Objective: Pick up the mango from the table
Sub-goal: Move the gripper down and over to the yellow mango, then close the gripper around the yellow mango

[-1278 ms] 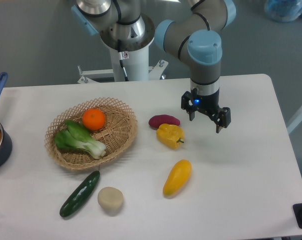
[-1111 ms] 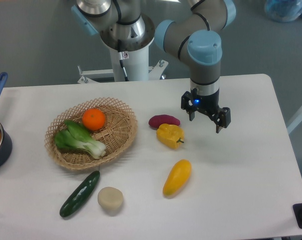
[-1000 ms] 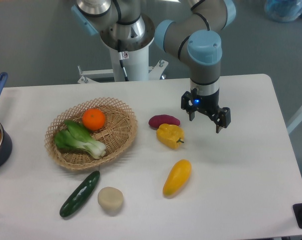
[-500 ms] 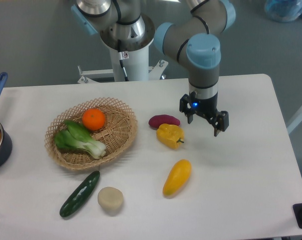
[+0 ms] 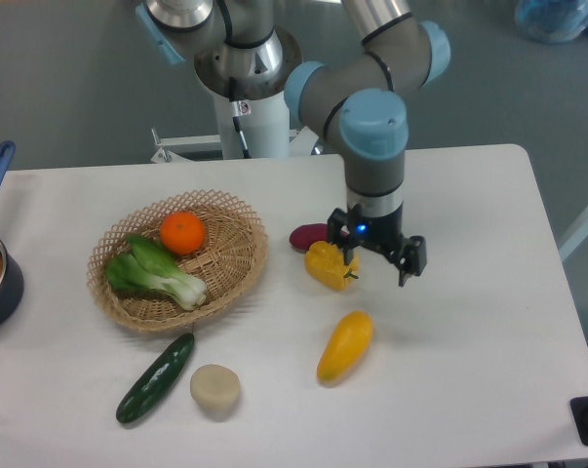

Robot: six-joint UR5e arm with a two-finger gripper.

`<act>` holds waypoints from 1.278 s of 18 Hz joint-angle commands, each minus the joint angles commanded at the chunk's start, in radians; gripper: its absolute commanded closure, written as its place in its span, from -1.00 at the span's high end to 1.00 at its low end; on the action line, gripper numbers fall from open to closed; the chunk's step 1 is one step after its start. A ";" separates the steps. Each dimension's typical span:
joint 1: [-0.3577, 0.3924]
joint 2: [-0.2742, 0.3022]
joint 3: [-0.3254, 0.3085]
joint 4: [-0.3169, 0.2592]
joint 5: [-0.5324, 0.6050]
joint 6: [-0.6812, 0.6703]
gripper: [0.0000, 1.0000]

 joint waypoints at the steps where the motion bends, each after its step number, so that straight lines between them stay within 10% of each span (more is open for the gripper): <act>1: -0.011 -0.021 0.024 0.000 0.002 -0.031 1.00; 23: -0.124 -0.316 0.212 0.022 0.189 -0.056 0.93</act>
